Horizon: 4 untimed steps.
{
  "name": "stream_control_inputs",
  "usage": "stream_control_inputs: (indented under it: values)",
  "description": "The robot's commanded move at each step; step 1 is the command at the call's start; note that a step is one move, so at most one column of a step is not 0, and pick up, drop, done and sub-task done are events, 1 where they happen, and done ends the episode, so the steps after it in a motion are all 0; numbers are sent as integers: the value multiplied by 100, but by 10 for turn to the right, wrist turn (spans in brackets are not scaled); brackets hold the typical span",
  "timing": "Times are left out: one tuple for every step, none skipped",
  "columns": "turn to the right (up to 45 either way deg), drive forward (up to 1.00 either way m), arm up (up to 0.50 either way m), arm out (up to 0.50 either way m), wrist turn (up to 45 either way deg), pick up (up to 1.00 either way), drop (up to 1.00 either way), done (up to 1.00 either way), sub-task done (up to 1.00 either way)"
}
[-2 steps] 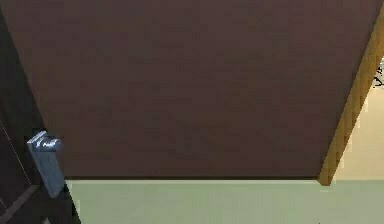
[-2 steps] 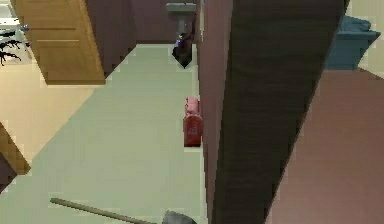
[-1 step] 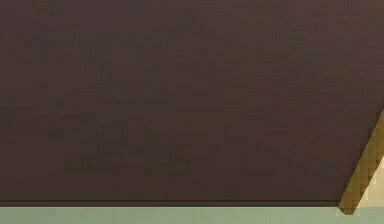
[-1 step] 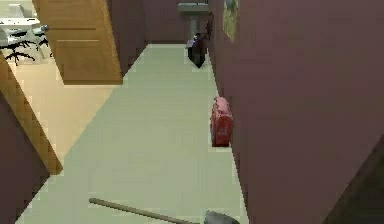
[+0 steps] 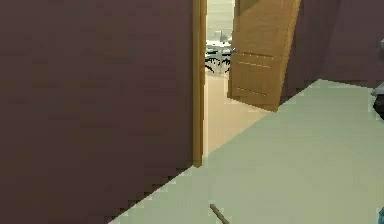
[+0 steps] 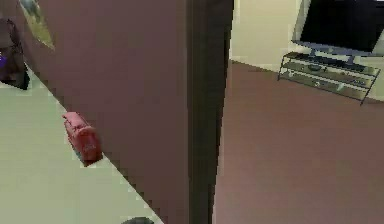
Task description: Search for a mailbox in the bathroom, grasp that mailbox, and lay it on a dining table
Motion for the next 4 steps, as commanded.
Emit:
stream_control_inputs:
  values:
    - [270, 0, 0, 0, 0, 0, 0, 0, 0]
    - [0, 100, 0, 0, 0, 0, 0, 0, 0]
    - [30, 0, 0, 0, 0, 0, 0, 0, 0]
    - [0, 15, 0, 0, 0, 0, 0, 0, 0]
